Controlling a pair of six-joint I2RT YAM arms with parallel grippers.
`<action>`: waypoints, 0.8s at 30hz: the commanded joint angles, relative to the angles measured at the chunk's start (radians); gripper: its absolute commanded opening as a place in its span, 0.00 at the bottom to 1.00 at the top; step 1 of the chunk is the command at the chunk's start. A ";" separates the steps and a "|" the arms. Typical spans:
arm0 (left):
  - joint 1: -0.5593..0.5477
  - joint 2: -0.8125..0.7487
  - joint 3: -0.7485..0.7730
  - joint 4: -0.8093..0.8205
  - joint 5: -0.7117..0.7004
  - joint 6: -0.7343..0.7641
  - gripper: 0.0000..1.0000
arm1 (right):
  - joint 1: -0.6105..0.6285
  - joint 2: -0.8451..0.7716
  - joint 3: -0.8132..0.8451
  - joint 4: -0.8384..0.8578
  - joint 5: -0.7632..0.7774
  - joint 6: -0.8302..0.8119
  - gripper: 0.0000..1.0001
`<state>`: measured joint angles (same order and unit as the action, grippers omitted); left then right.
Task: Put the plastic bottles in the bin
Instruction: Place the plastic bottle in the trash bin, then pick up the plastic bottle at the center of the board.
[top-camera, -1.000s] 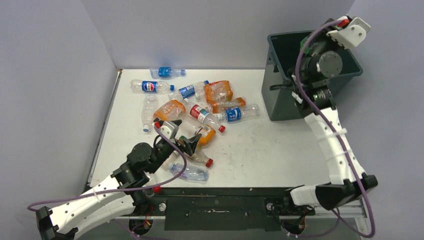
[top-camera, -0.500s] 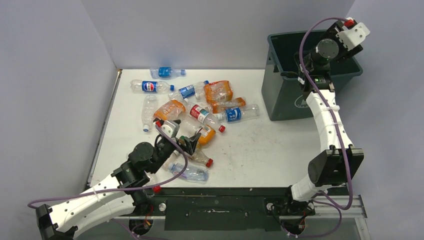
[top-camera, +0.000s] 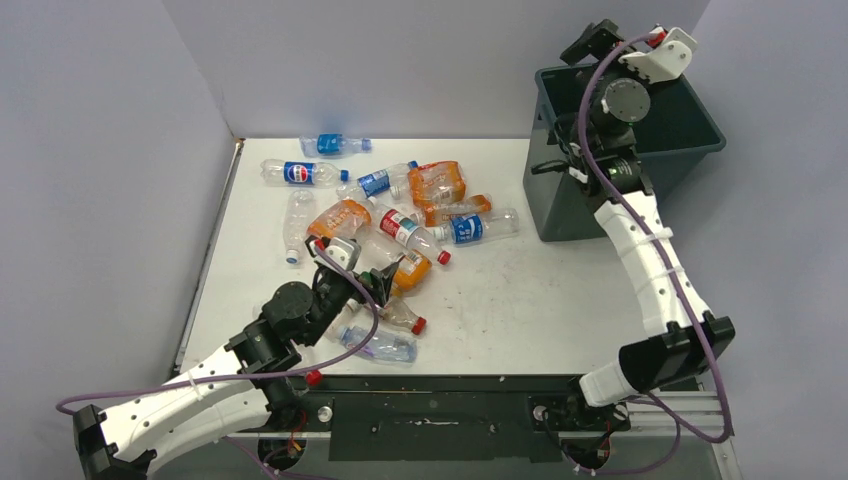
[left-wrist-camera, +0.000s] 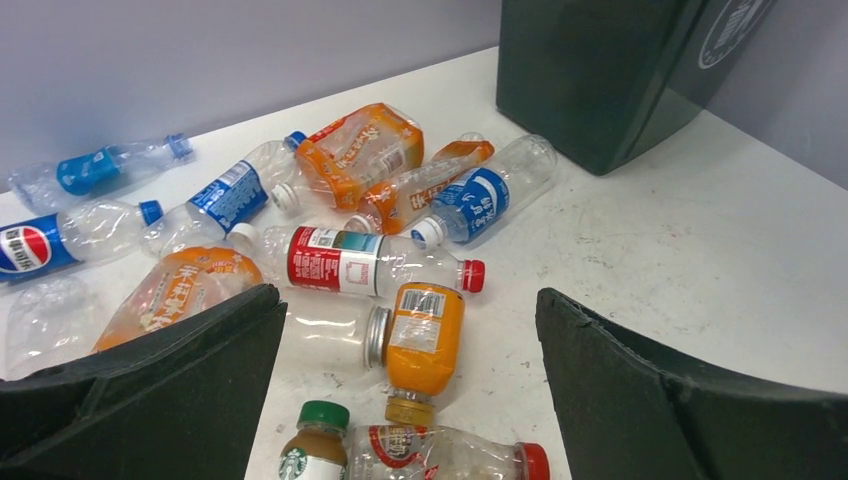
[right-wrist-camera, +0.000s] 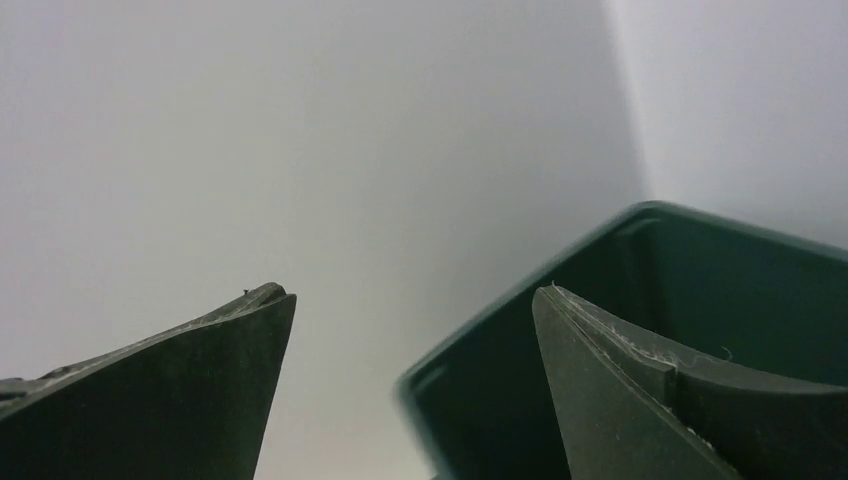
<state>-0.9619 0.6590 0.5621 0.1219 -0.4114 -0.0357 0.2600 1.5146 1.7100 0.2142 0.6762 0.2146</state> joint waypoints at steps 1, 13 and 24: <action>-0.006 0.002 0.065 -0.014 -0.088 0.021 0.96 | -0.001 -0.173 -0.066 -0.077 -0.425 0.256 0.93; -0.007 0.169 0.149 -0.183 -0.143 0.019 0.96 | 0.306 -0.386 -0.874 0.049 -0.661 0.518 0.94; 0.043 0.337 0.330 -0.505 0.003 -0.189 0.96 | 0.311 -0.432 -1.206 0.094 -0.912 0.518 0.95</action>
<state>-0.9398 0.9833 0.7780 -0.2127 -0.4927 -0.1093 0.5694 1.1244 0.5568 0.1905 -0.1143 0.7307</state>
